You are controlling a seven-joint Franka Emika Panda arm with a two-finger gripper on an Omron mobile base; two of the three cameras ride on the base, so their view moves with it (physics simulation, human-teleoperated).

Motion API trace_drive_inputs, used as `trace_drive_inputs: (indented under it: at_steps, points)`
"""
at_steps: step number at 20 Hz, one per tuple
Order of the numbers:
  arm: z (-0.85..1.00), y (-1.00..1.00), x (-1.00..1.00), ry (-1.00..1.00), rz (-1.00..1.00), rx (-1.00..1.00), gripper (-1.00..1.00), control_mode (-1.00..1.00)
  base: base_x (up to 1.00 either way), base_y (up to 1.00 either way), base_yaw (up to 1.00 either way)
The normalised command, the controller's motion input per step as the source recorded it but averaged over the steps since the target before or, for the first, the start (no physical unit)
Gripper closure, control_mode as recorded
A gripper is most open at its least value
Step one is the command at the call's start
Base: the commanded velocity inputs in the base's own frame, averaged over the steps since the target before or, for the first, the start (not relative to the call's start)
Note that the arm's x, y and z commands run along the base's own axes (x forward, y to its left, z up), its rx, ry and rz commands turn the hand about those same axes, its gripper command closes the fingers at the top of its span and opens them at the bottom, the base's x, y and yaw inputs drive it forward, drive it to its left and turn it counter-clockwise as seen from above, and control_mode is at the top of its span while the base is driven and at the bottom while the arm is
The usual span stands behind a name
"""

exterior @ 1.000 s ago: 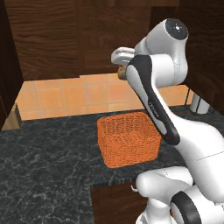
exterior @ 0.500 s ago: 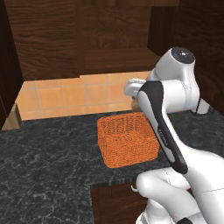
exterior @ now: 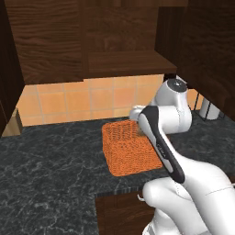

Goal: Open the cabinet, pick up the bread from the cabinet and place it in the basket. Then move the basket to the dining counter.

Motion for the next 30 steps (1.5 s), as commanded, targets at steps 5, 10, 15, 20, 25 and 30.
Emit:
trace_drive_inputs:
  at_steps: [5, 10, 15, 20, 25, 30]
  points:
    - [-0.54, 0.0, 0.63, 0.12, 0.0, 0.0, 1.0, -1.0, 0.0, 0.0, 0.0]
    - [-0.77, 0.06, 0.37, 0.1, 0.0, -0.02, 1.0, -1.0, 0.0, 0.0, 0.0]
    - [-0.75, 0.11, 0.2, 0.05, 0.0, -0.05, 1.0, -1.0, 0.0, 0.0, 0.0]
    - [-0.51, 0.04, 0.19, 0.0, 0.0, -0.05, 1.0, -1.0, 0.0, 0.0, 0.0]
    - [-0.25, 0.0, 0.09, 0.0, 0.0, -0.01, -1.0, -1.0, 0.0, 0.0, 0.0]
    - [0.1, 0.0, -0.05, 0.03, 0.01, 0.0, -1.0, -1.0, 0.0, 0.0, 0.0]
